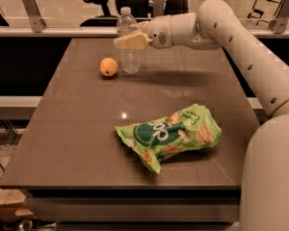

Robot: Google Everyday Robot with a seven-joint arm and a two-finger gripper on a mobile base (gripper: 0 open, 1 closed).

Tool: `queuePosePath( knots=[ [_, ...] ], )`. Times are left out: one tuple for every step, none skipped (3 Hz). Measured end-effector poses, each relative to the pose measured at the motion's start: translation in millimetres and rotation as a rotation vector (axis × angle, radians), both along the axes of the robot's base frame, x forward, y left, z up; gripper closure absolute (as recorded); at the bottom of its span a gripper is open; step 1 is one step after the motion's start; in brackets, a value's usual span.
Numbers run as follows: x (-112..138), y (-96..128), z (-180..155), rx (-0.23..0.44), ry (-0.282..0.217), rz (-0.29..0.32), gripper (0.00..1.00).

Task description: Move water bottle near orange

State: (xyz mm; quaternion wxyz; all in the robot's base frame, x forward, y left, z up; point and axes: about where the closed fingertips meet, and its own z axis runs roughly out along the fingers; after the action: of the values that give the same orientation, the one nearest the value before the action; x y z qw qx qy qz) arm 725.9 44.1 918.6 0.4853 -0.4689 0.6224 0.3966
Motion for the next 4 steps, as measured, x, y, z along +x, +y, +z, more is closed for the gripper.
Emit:
queuePosePath(
  knots=[
    [-0.6,3.8,-0.7,0.001,0.001,0.006,0.00],
    [-0.8,5.5,-1.3,0.005,-0.002,0.005,0.00],
    [-5.9,-5.3,-0.8,0.008,-0.014,-0.023,0.00],
    [-11.2,-22.6,4.9,0.011,-0.040,-0.064,0.00]
  ],
)
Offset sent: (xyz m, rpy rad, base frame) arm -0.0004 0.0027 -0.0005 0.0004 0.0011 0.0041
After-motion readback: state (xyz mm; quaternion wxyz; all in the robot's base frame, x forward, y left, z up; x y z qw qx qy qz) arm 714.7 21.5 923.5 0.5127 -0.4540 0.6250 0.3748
